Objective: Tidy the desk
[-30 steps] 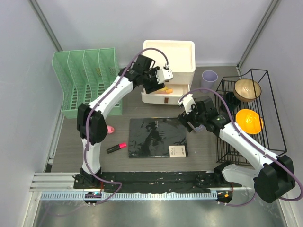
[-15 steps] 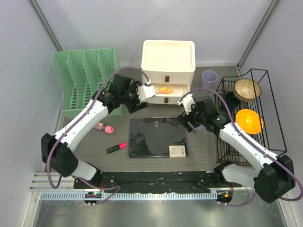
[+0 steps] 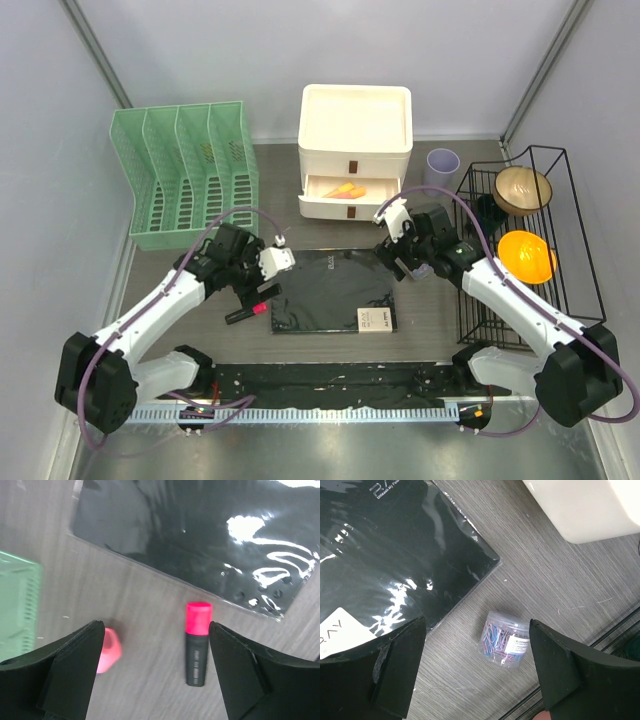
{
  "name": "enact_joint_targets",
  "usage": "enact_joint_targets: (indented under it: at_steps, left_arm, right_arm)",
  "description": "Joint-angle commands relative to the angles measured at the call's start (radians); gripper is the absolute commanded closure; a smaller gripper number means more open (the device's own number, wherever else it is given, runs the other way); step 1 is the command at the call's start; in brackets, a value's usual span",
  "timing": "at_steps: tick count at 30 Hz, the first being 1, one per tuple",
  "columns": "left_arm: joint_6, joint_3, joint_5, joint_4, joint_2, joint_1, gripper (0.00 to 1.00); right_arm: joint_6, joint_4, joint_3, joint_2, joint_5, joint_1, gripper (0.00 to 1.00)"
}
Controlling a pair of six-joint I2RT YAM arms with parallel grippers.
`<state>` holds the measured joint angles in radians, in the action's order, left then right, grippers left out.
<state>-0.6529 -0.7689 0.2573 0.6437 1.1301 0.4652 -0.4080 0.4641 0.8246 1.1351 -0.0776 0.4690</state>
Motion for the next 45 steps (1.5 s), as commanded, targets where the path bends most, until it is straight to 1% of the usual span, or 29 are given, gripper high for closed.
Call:
enact_joint_targets:
  at_steps: [1, 8, 12, 15, 18, 19, 21, 22, 24, 25, 26, 27, 30, 34, 35, 37, 38, 41, 42, 44, 45]
  left_arm:
    - [0.029, 0.078, 0.04, -0.024, -0.024, -0.003, 0.09]
    - [0.012, 0.155, 0.013, -0.087, 0.051, -0.002, 0.09]
    - [-0.005, 0.171, -0.004, -0.128, 0.112, -0.007, 0.1]
    - [-0.017, 0.171, -0.009, -0.139, 0.149, -0.014, 0.12]
    - [-0.03, 0.158, -0.013, -0.131, 0.172, -0.019, 0.19]
    - [-0.036, 0.152, -0.012, -0.128, 0.186, -0.02, 0.25]
    - [-0.047, 0.145, -0.006, -0.121, 0.2, -0.022, 0.32]
    - [-0.05, 0.135, -0.003, -0.115, 0.215, -0.023, 0.43]
    - [-0.056, 0.123, 0.01, -0.09, 0.232, -0.023, 0.55]
    - [-0.057, 0.112, 0.019, -0.082, 0.24, -0.023, 0.74]
    - [-0.056, 0.108, 0.02, -0.073, 0.241, -0.025, 0.82]
    - [-0.056, 0.103, 0.025, -0.069, 0.24, -0.023, 0.92]
    - [-0.053, 0.066, 0.03, -0.047, 0.22, -0.023, 0.97]
    - [-0.048, -0.045, 0.06, 0.017, 0.189, -0.025, 1.0]
    - [-0.048, -0.112, 0.071, 0.03, 0.186, -0.023, 1.0]
    - [-0.037, -0.188, 0.112, 0.065, 0.189, -0.022, 1.0]
    - [-0.033, -0.267, 0.123, 0.077, 0.198, -0.022, 1.0]
    - [-0.014, -0.394, 0.189, 0.112, 0.246, -0.019, 1.0]
    - [-0.008, -0.48, 0.195, 0.119, 0.284, -0.016, 1.0]
    - [-0.005, -0.562, 0.195, 0.119, 0.321, 0.003, 1.0]
    - [-0.005, -0.632, 0.192, 0.116, 0.365, 0.01, 1.0]
  right_arm:
    - [-0.002, -0.018, 0.022, 0.008, -0.011, 0.0, 0.12]
    - [-0.002, -0.015, 0.021, 0.005, -0.013, -0.001, 0.12]
    - [-0.002, -0.013, 0.019, 0.006, -0.013, 0.0, 0.12]
    - [-0.005, -0.013, 0.019, 0.006, -0.013, 0.0, 0.12]
    - [-0.005, -0.013, 0.019, 0.008, -0.011, 0.0, 0.12]
    - [-0.006, -0.012, 0.019, 0.008, -0.013, 0.0, 0.12]
    - [-0.006, -0.012, 0.019, 0.009, -0.011, 0.0, 0.11]
    - [-0.008, -0.012, 0.019, 0.009, -0.011, 0.0, 0.12]
    - [-0.009, -0.012, 0.018, 0.009, -0.011, 0.0, 0.12]
    - [-0.009, -0.013, 0.018, 0.009, -0.01, 0.0, 0.12]
    - [-0.012, -0.013, 0.018, 0.011, -0.011, 0.0, 0.12]
    - [-0.011, -0.013, 0.018, 0.011, -0.011, 0.0, 0.12]
    - [-0.012, -0.012, 0.019, 0.015, -0.01, 0.0, 0.12]
    - [-0.012, -0.013, 0.019, 0.018, -0.01, 0.0, 0.12]
    - [-0.012, -0.012, 0.019, 0.022, -0.005, 0.0, 0.12]
    - [-0.014, -0.012, 0.021, 0.023, -0.004, 0.0, 0.12]
    - [-0.012, -0.012, 0.021, 0.025, -0.002, 0.0, 0.12]
    - [-0.012, -0.012, 0.022, 0.026, 0.002, 0.0, 0.12]
    - [-0.012, -0.013, 0.022, 0.026, 0.004, 0.0, 0.12]
    - [-0.012, -0.013, 0.022, 0.026, 0.009, 0.0, 0.12]
    - [-0.012, -0.015, 0.022, 0.029, 0.012, 0.0, 0.12]
